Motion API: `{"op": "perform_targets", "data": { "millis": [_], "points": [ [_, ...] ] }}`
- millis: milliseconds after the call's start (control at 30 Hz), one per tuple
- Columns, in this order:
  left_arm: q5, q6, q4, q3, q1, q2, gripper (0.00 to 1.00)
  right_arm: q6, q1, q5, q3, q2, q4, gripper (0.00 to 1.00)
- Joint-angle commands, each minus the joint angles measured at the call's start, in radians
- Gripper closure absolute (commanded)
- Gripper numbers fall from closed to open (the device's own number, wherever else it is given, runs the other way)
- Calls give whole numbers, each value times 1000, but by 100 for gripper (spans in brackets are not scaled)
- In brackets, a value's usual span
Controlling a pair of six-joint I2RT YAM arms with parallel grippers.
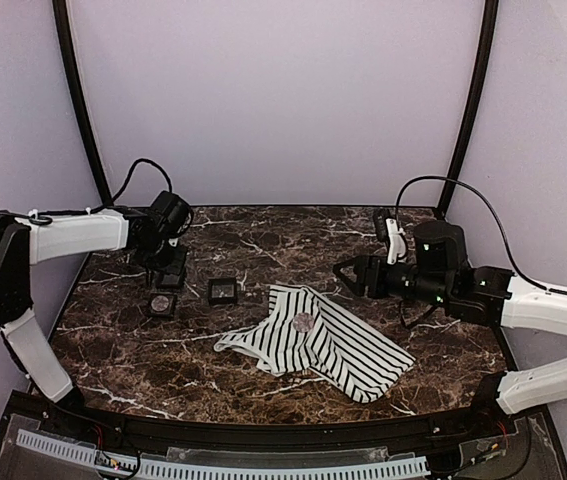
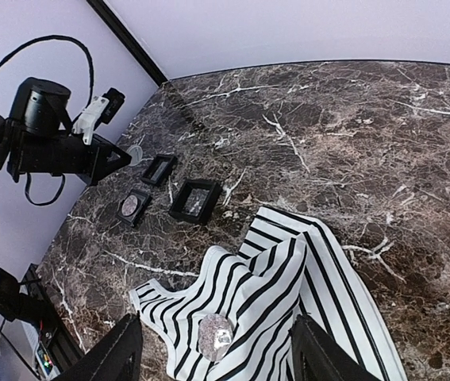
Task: Remove the brooch from the garment
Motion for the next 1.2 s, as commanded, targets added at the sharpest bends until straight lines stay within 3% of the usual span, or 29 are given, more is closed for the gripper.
{"op": "perform_targets", "data": {
  "millis": [0, 433, 1167],
  "points": [
    [-113, 28, -92, 66, 23, 81, 99, 15, -18, 0, -18, -18, 1, 36],
    [-133, 48, -45, 128, 61, 221, 99, 28, -31, -24, -24, -14, 16, 36],
    [-125, 73, -42, 174, 76, 293, 99, 46, -32, -33, -40, -18, 16, 36]
  ]
}}
